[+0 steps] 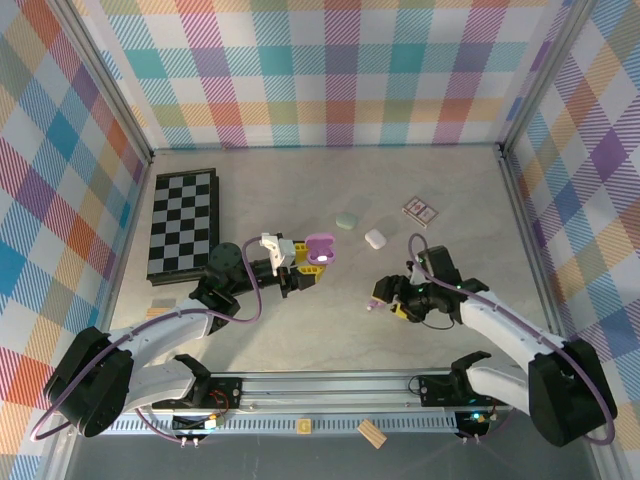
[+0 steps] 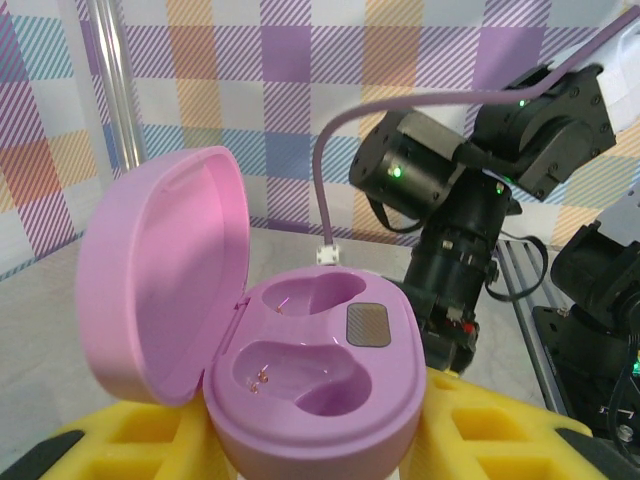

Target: Insert the wireless bluetooth earbuds into the charging case

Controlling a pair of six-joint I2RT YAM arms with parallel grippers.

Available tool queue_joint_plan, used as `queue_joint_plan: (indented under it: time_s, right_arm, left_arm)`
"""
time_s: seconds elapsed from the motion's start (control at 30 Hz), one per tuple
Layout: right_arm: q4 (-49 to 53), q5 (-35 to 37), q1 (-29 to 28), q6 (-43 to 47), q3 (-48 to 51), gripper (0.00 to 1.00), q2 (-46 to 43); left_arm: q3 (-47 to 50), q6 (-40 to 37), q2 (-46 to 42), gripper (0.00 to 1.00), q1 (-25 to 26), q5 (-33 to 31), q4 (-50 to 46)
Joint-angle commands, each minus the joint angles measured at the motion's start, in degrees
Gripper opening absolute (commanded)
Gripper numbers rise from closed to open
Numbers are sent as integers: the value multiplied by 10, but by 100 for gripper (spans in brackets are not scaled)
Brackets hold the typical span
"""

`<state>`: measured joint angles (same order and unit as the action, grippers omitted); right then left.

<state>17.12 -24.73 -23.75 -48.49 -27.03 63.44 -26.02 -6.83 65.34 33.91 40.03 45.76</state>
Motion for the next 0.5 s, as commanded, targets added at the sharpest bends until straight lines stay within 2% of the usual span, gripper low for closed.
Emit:
queue_joint_plan:
  time_s: [0.0, 0.47]
  right_arm:
    - [-59, 11, -24, -56, 4, 72, 31]
    - [-99, 55, -12, -10, -42, 66, 130]
  left_arm:
    - [-4, 5, -7, 39, -6, 17, 18]
    - [-6, -6, -32, 39, -6, 14, -16]
